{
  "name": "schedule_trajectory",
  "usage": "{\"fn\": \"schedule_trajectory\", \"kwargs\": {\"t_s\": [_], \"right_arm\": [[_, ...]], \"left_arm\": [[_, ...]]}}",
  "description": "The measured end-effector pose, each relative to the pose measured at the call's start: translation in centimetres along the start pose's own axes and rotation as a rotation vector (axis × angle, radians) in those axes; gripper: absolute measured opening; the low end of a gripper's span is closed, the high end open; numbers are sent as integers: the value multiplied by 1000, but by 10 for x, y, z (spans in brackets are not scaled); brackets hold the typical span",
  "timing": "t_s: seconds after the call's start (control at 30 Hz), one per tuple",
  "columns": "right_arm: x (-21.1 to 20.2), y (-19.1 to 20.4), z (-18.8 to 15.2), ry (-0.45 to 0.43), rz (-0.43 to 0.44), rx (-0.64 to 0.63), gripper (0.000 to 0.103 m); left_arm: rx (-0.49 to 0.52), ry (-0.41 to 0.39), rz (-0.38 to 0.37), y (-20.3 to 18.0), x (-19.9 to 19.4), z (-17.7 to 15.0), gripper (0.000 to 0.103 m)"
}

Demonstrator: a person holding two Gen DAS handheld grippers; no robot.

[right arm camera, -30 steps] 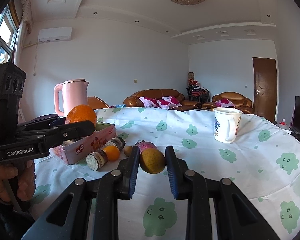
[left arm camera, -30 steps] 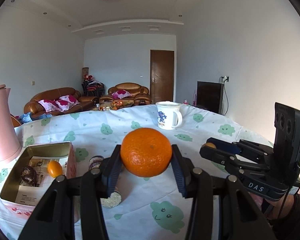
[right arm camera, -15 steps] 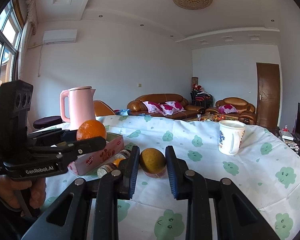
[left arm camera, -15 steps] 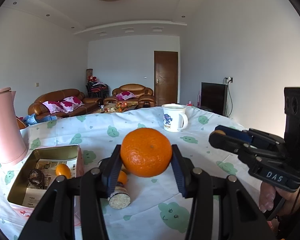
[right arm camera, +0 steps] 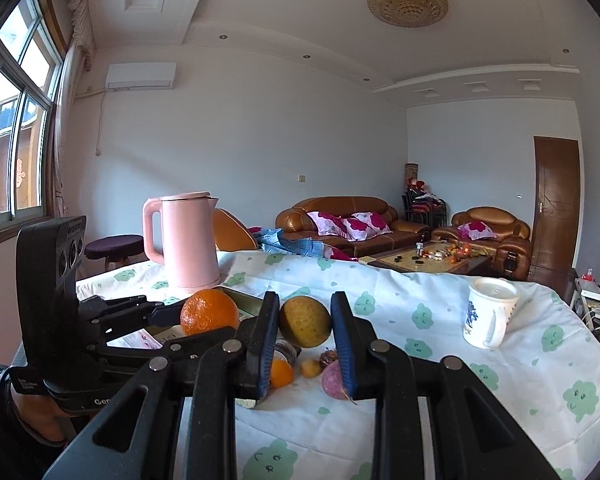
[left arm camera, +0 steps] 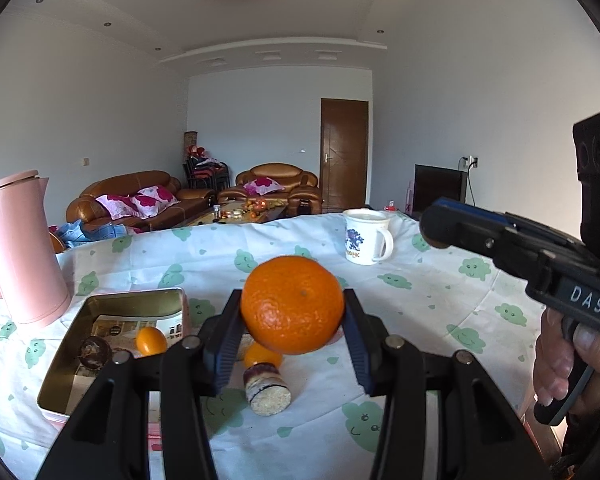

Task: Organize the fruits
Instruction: 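Carry the orange and the brown fruit in both grippers over the tin box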

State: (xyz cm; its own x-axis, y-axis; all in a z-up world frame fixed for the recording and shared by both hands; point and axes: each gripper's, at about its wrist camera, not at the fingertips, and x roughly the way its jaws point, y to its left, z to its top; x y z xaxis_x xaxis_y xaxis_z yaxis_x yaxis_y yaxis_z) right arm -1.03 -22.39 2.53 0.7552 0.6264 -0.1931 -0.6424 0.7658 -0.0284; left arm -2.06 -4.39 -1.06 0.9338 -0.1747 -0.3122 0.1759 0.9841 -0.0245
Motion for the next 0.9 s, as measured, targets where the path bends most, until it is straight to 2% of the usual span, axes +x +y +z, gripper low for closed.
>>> {"fn": "schedule_trajectory", "kwargs": {"t_s": [0.37,0.6,0.9], "right_arm": [[32,19,20,19,54,-34,28],[56,27,24,38,96,-31,28],[88,40,22,91,135,-32,28]], "left_arm": [[-34,21,61,29,-1,1,49],[-83,49,122,60,4,0,49],[-90,74,185,82,9,-3,49]]}}
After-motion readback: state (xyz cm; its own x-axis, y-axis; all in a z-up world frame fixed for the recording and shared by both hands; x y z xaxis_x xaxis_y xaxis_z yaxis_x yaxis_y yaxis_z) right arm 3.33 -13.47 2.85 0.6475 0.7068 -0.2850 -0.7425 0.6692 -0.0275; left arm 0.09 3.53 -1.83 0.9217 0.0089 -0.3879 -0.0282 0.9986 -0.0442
